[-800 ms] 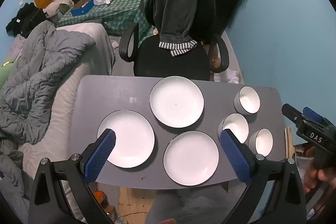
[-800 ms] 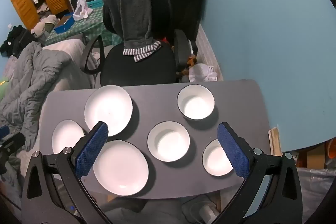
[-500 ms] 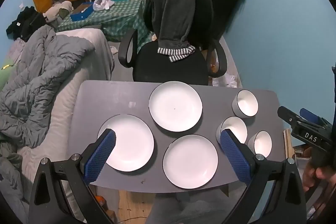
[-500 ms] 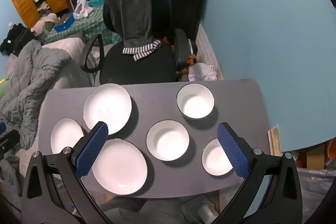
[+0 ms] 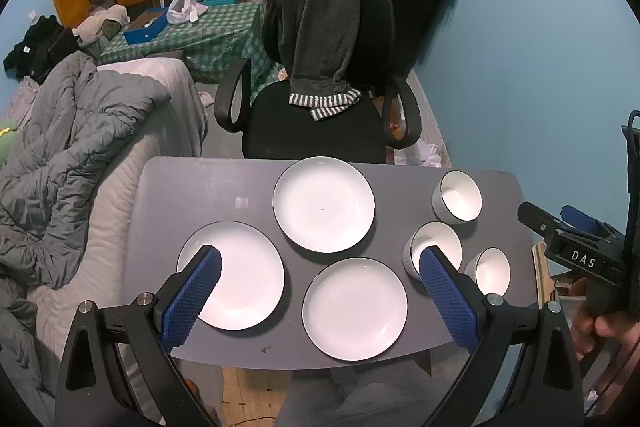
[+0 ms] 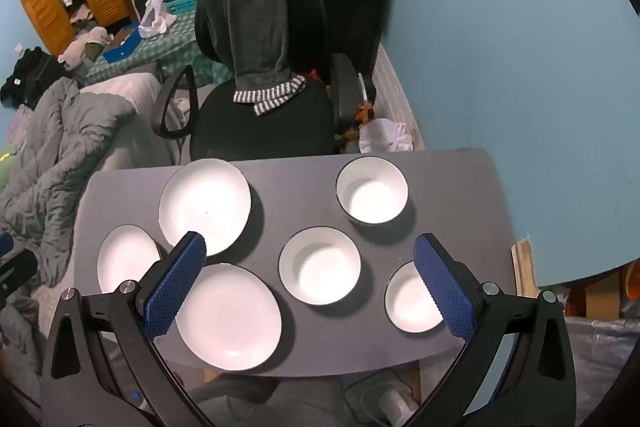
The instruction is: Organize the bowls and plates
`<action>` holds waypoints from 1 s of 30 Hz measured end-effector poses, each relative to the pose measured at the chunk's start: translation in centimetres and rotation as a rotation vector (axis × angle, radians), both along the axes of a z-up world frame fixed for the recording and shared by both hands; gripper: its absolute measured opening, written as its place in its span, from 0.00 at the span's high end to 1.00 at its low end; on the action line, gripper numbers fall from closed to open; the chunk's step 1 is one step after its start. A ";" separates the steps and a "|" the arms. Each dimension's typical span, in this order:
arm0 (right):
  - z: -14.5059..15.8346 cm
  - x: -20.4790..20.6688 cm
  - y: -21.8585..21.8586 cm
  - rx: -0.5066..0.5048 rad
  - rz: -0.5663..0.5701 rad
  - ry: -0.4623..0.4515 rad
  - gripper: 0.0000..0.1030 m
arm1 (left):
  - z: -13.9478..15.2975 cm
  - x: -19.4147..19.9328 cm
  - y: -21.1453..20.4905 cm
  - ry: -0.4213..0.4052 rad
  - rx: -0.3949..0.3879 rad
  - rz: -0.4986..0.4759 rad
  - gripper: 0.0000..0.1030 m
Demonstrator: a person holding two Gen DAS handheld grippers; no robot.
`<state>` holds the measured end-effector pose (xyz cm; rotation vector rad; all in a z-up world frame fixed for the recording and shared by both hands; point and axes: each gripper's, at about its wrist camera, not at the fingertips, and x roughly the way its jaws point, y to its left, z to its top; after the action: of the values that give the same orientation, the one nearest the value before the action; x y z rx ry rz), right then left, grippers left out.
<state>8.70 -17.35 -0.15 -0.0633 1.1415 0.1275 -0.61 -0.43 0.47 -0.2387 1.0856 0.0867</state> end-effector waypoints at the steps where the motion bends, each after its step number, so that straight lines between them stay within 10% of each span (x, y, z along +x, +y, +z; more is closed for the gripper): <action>1: 0.0 0.0 0.0 0.000 0.000 0.000 0.01 | 0.0 0.0 0.0 0.000 0.002 0.000 0.02; 30: -0.6 -0.7 1.0 0.008 0.010 0.004 0.01 | -0.3 -0.3 0.9 0.022 -0.016 0.016 0.02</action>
<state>7.98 -16.37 -0.70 -0.0618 1.1448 0.1413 -0.94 0.52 0.21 -0.2610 1.1070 0.0951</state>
